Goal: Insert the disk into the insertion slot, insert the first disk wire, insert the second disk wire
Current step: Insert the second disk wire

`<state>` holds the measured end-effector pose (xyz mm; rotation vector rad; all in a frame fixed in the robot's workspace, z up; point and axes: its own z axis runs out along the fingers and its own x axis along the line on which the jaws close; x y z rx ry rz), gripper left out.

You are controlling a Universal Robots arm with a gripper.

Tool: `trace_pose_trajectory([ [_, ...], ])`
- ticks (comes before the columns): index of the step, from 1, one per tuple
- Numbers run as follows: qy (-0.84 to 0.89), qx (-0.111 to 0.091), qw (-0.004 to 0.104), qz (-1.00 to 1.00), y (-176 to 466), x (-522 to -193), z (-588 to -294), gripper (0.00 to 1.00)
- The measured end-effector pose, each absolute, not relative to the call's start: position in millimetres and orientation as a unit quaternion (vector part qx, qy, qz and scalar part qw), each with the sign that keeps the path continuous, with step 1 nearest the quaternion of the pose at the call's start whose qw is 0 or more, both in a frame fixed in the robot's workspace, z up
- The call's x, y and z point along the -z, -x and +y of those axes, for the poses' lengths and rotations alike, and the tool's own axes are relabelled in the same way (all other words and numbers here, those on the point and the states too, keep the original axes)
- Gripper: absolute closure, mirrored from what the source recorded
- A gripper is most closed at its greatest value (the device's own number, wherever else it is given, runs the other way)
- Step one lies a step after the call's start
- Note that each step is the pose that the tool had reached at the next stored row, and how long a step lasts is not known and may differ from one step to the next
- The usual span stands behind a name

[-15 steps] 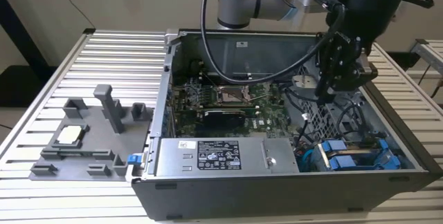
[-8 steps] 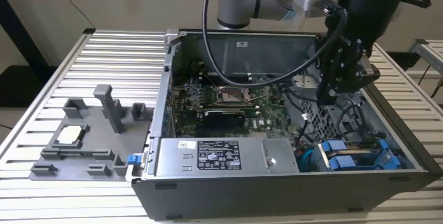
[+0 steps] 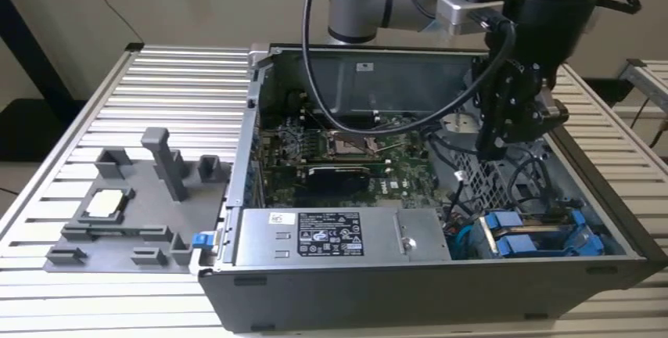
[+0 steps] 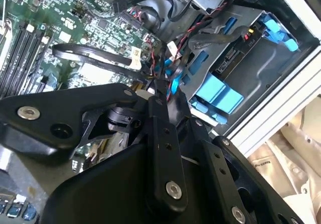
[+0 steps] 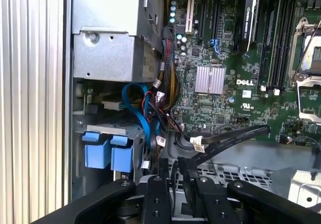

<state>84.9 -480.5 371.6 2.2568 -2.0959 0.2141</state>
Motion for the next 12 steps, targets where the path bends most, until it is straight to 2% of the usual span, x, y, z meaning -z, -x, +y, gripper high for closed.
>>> trace_pose_trajectory([
  [8, -0.732, -0.071, 0.023, -0.678, -81.3, -374.9, -479.5, 0.73],
  [12, -0.732, -0.083, 0.011, -0.677, -76.4, -373.1, -478.9, 0.73],
])
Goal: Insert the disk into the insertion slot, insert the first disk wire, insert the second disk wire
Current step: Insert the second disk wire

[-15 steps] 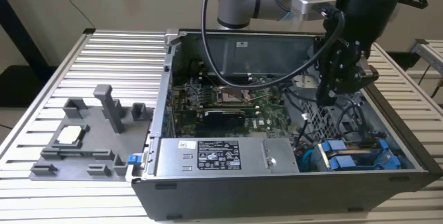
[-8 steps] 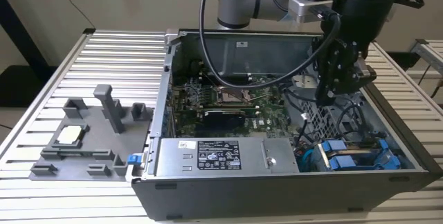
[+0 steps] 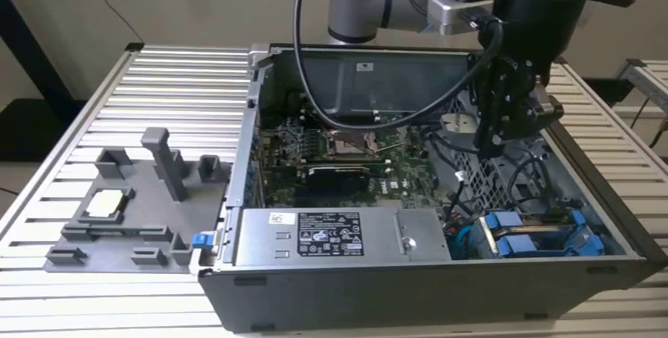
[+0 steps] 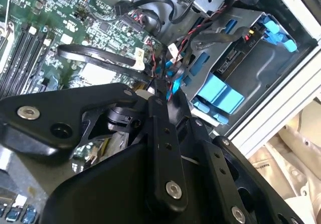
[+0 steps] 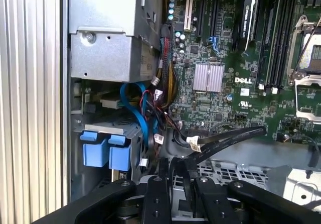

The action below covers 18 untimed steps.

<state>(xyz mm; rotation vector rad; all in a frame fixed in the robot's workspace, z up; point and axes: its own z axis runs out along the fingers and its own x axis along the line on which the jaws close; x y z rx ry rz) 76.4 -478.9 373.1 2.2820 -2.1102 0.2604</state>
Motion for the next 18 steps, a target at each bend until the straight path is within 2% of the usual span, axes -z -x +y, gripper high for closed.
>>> trace_pose_trajectory([
  [4, -0.731, -0.097, -0.001, -0.675, -71.2, -370.2, -477.9, 0.73],
  [8, -0.732, -0.104, -0.008, -0.674, -64.5, -368.5, -477.1, 0.73],
  [18, -0.733, -0.108, -0.012, -0.672, -62.0, -364.8, -476.9, 0.73],
])
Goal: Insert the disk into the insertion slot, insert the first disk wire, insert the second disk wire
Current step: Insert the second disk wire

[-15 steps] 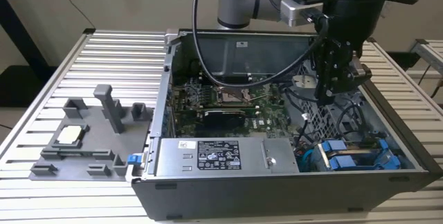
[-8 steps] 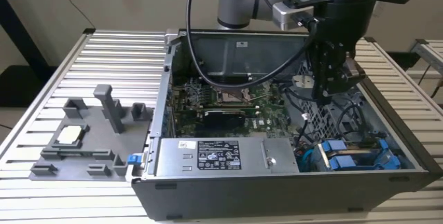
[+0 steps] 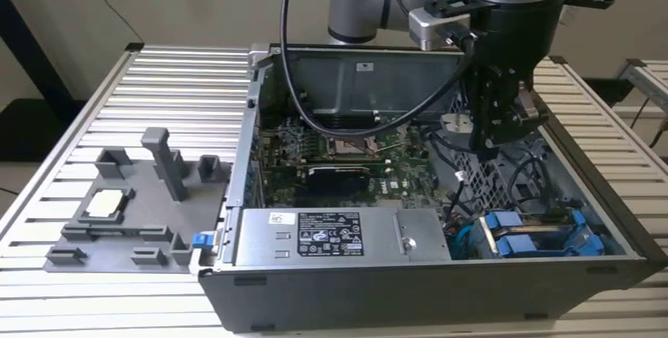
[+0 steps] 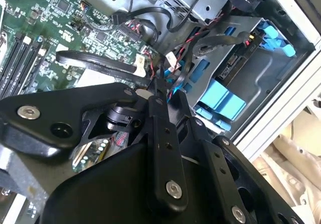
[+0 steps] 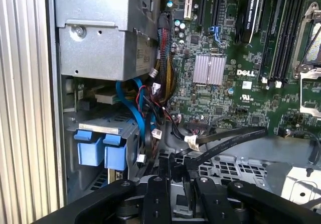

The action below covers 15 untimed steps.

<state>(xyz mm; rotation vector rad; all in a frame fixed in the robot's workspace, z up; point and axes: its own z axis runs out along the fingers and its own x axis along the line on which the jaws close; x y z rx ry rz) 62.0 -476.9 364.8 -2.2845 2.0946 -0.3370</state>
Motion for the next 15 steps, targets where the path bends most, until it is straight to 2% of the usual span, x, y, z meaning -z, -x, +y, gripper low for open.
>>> trace_pose_trajectory([
  [5, 0.733, 0.108, 0.012, 0.672, -62.0, -364.7, -476.9, 0.72],
  [6, 0.733, 0.108, 0.012, 0.672, -62.0, -364.7, -476.9, 0.65],
  [8, 0.733, 0.108, 0.012, 0.672, -62.0, -364.7, -476.9, 0.65],
  [9, 0.733, 0.108, 0.012, 0.672, -62.0, -364.7, -476.9, 0.67],
  [10, 0.733, 0.108, 0.012, 0.672, -62.0, -364.7, -476.9, 0.74],
  [11, 0.733, 0.108, 0.012, 0.672, -62.0, -364.7, -476.9, 0.74],
  [13, 0.733, 0.108, 0.012, 0.672, -62.0, -364.7, -476.9, 0.84],
  [15, 0.733, 0.108, 0.012, 0.672, -62.0, -364.7, -476.9, 0.84],
])
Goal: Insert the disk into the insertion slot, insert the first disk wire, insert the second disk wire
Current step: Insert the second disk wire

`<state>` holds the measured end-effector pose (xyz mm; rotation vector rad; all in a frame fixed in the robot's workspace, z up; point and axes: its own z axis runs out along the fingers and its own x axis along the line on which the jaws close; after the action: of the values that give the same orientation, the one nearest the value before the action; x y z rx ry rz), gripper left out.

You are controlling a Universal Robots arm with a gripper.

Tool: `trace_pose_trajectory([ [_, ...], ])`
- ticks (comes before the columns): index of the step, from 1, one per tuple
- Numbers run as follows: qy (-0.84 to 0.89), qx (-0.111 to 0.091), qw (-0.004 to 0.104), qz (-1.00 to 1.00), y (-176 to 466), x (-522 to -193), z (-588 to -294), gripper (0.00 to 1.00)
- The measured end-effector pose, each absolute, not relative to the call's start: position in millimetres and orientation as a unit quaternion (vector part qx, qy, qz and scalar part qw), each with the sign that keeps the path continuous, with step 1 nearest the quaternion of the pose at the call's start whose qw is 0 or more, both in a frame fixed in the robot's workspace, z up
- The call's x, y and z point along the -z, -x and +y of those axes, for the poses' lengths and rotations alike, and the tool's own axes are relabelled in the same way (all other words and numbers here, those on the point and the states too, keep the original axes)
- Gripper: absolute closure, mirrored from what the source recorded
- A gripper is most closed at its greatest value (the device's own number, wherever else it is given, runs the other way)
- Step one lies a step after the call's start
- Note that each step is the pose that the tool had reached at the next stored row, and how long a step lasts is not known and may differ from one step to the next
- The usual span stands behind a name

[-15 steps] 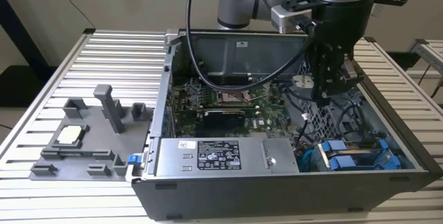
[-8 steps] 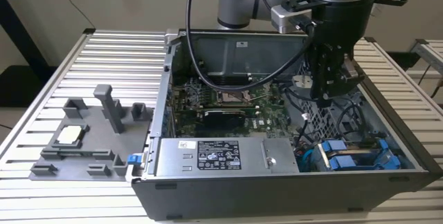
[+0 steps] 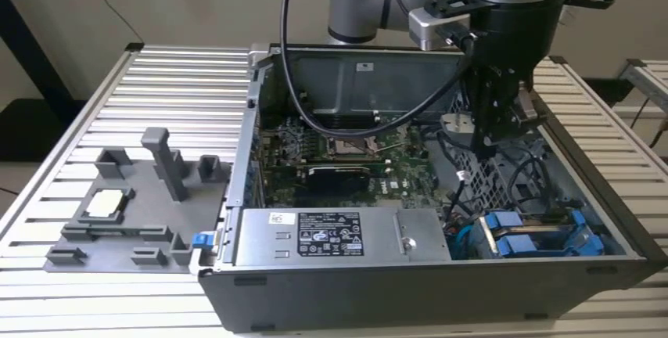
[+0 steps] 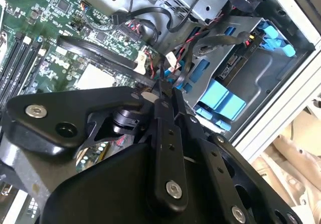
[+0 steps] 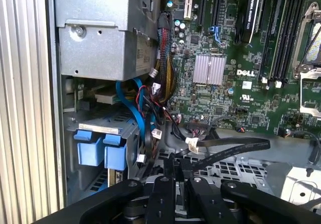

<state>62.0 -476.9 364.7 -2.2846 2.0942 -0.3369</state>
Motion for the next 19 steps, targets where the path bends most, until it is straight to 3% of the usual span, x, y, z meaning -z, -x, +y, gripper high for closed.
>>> trace_pose_trajectory([
  [8, 0.733, 0.108, 0.012, 0.672, -62.0, -364.6, -479.6, 0.84],
  [19, 0.734, 0.103, 0.008, 0.672, -75.6, -361.0, -511.7, 0.84],
])
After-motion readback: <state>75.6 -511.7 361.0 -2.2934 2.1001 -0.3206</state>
